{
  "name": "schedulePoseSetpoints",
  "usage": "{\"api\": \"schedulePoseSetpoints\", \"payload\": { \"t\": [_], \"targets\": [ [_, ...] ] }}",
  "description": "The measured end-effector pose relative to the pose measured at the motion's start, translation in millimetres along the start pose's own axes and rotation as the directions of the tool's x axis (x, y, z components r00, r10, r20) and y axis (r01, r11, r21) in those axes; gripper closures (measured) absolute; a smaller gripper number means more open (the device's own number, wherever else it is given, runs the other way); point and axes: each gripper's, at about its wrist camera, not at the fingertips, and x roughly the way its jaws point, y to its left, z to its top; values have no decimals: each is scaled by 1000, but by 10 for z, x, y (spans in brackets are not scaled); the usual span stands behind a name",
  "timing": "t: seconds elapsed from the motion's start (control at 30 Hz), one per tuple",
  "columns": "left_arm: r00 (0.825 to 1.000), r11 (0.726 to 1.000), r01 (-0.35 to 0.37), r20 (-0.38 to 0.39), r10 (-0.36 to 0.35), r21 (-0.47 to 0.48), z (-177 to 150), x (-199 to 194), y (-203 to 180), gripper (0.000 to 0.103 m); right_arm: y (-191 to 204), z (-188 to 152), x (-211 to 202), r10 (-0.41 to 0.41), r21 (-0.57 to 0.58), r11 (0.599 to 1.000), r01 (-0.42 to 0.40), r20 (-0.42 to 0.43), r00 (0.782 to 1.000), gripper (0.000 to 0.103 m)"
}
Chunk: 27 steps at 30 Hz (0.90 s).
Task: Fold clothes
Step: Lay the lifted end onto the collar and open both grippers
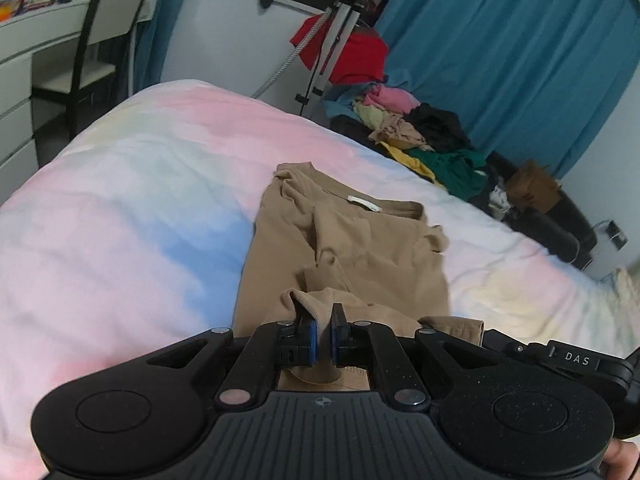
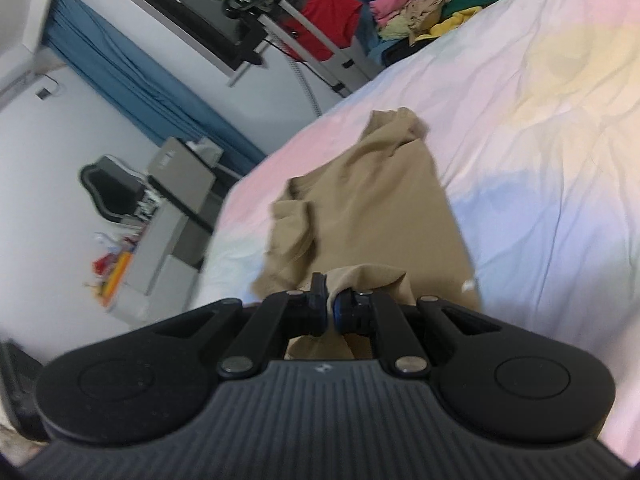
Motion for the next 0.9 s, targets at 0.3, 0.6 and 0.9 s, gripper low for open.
{"api": "schedulePoseSetpoints", "payload": {
  "t": [0.3, 0.6, 0.9],
  "targets": [
    [998, 990, -65, 6, 65, 123, -132, 803, 69, 96, -255, 24, 642, -103, -127, 986, 108, 46, 994, 96],
    [990, 973, -134, -6, 138, 187, -271, 1101, 65, 92, -219, -109, 924, -208, -254, 945, 207, 24, 978, 96],
    [987, 965, -152, 85, 136, 212, -346, 648, -90, 54, -110, -119, 680, -198, -231, 951, 204, 50, 979, 93]
  ]
}}
